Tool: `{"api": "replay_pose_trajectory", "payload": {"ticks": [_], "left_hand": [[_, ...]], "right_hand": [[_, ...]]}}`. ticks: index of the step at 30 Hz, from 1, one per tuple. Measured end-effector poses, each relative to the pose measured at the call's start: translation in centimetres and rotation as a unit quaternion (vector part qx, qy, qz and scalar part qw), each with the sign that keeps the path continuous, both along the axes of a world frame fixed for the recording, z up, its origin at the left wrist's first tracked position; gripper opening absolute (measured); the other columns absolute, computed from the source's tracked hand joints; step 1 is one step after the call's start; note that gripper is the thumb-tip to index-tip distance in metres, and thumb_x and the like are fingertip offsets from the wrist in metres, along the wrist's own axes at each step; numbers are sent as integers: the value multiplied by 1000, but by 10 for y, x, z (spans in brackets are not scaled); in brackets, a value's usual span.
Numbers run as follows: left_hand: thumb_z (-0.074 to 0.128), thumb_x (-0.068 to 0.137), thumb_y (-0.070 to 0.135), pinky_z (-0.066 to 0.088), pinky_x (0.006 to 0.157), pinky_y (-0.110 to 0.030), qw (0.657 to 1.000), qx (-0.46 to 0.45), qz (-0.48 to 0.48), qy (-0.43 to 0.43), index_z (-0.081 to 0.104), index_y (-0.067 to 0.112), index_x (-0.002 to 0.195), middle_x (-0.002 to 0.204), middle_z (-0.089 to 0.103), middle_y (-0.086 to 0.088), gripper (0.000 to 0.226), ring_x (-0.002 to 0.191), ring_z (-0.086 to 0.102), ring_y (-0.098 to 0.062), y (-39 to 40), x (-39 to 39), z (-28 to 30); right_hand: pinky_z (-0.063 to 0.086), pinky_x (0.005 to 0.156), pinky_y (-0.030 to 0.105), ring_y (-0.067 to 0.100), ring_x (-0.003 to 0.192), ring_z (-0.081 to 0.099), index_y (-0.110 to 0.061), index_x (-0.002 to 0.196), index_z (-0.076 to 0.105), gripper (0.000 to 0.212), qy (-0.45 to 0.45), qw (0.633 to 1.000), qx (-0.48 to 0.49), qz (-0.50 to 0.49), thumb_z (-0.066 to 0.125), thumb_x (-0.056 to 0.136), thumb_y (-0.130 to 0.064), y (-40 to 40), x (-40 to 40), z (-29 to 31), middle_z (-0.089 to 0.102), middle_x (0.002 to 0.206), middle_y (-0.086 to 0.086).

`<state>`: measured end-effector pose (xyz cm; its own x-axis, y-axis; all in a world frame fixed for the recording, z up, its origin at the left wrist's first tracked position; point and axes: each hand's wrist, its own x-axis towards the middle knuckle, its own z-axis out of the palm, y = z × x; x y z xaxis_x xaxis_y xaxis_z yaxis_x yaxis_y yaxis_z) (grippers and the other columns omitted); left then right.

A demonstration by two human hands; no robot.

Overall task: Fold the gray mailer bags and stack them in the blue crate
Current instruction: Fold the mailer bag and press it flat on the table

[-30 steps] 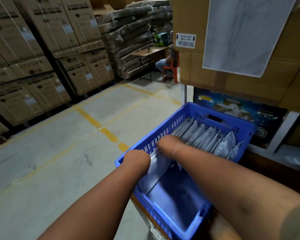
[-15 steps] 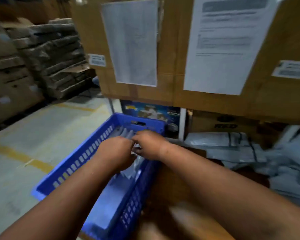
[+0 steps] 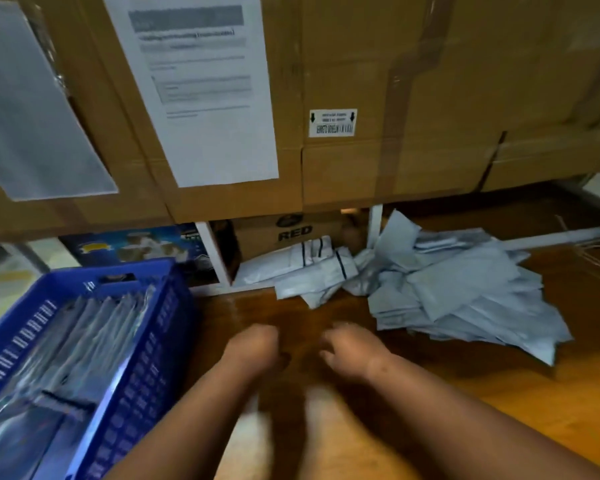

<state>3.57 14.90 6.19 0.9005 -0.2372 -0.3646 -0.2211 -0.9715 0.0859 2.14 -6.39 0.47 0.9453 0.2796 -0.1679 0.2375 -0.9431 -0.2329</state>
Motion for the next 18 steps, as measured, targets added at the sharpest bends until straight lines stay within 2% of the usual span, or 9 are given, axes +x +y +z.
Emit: {"api": "replay_pose_trajectory", "payload": {"ticks": [2, 4, 6, 8, 12, 15, 18], "left_hand": [[68, 93, 57, 58, 80, -36, 1000, -12, 10, 17, 67, 31, 108, 102, 65, 4, 30, 91, 64, -15, -5, 11, -14], [66, 97, 52, 58, 86, -37, 999, -24, 17, 18, 66, 31, 116, 107, 64, 3, 28, 95, 64, -16, -6, 24, -20], [68, 97, 48, 58, 92, -39, 999, -37, 28, 6, 64, 31, 124, 117, 64, 2, 31, 103, 64, -19, -2, 38, -23], [68, 97, 48, 55, 91, -38, 998, -37, 40, -12, 63, 33, 126, 122, 62, 3, 33, 107, 62, -19, 8, 51, -23], [66, 100, 46, 55, 93, -37, 996, -59, 69, -15, 62, 34, 122, 120, 62, 5, 26, 107, 62, -17, 29, 65, -25], [61, 104, 43, 54, 92, -34, 994, -78, 73, -16, 62, 32, 120, 114, 63, 6, 20, 103, 62, -13, 44, 69, -25], [59, 106, 42, 55, 94, -34, 993, -97, 60, -15, 63, 32, 122, 116, 64, 6, 20, 103, 63, -12, 49, 68, -30]], "right_hand": [[54, 103, 42, 34, 124, 62, -24, 130, 67, 35, 4, 1000, -19, 3, 57, 102, -42, -5, 12, -1, 63, 138, 10], [52, 103, 44, 34, 126, 58, -27, 134, 62, 34, -10, 999, -38, 7, 54, 102, -36, -2, 34, 2, 55, 144, 8], [48, 104, 48, 35, 131, 49, -30, 136, 58, 35, -57, 997, -58, 18, 53, 101, -30, 9, 67, 10, 46, 145, 7], [44, 107, 51, 36, 138, 43, -27, 140, 56, 38, -109, 991, -72, 27, 54, 102, -26, 27, 101, 19, 43, 150, 10], [43, 105, 52, 37, 135, 44, -21, 149, 51, 53, -192, 973, -130, 14, 58, 97, -16, 58, 162, 26, 46, 152, 12], [40, 108, 54, 38, 135, 45, -26, 160, 40, 63, -176, 968, -177, 8, 50, 98, -15, 70, 198, 18, 42, 157, 11], [32, 117, 61, 42, 137, 45, -29, 162, 34, 61, -114, 970, -214, -36, 44, 103, -20, 71, 220, -4, 45, 156, 14]]}}
